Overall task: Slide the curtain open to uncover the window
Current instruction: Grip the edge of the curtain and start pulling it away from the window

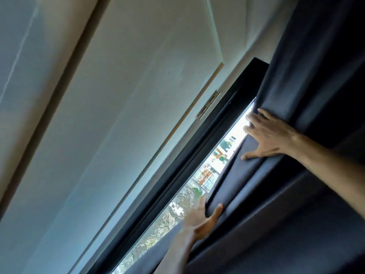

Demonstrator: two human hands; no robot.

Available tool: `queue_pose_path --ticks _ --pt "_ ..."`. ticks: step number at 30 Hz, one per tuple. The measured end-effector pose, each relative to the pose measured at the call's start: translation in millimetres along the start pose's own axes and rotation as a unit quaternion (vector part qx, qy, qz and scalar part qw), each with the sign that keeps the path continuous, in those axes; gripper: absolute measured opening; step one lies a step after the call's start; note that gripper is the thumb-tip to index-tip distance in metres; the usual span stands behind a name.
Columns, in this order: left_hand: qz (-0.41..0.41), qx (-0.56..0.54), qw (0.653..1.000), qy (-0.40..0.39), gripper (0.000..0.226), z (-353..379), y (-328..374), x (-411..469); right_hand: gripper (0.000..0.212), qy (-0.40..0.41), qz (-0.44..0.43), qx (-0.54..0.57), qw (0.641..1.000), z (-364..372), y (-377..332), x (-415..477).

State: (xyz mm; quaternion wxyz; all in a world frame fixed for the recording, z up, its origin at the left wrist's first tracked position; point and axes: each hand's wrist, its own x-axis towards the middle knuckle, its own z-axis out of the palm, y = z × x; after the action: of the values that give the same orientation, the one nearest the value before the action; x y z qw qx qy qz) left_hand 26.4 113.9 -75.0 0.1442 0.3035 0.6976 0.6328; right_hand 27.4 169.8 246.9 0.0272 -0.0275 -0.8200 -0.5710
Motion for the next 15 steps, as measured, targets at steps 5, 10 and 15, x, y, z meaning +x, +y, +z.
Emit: queue_pose_path --ticks 5,10,15 --pt "0.016 0.041 0.999 0.002 0.095 7.2 -9.5 -0.7 0.119 0.014 -0.061 -0.070 0.996 -4.6 6.8 3.7" --pt "0.048 0.117 0.992 -0.019 0.085 5.7 -13.2 -3.1 0.115 -0.035 -0.041 -0.098 0.994 -21.6 1.1 1.2" --pt "0.071 0.140 0.987 -0.044 0.084 14.7 -12.2 -8.0 0.083 0.049 -0.035 -0.024 0.998 -33.1 -11.0 26.4"
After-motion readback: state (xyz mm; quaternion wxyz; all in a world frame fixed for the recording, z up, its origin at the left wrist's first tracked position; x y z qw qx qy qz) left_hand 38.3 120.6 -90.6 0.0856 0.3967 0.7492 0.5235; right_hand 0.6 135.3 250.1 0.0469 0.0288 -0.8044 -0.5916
